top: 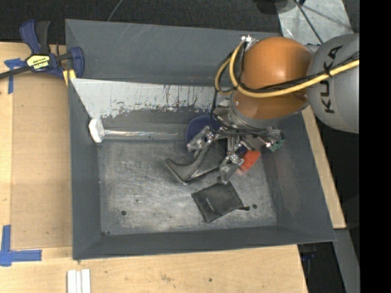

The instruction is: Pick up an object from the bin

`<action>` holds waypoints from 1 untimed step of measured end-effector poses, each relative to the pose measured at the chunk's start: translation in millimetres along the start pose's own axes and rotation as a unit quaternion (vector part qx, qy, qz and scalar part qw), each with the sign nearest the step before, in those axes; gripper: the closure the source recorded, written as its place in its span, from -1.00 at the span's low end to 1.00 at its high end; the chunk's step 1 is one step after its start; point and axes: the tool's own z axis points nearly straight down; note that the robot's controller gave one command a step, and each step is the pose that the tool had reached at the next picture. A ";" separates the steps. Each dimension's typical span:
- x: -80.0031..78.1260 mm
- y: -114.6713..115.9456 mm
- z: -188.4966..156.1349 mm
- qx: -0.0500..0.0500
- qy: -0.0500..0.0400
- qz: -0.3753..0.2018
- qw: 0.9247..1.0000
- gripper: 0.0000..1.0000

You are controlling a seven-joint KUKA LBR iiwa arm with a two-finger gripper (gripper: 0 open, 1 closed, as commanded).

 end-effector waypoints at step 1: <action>0.6 -0.2 -14.4 -0.002 0.002 0.002 1.000 1.00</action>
Offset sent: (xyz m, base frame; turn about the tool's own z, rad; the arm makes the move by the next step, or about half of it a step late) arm 0.0000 -0.0002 0.0161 0.0000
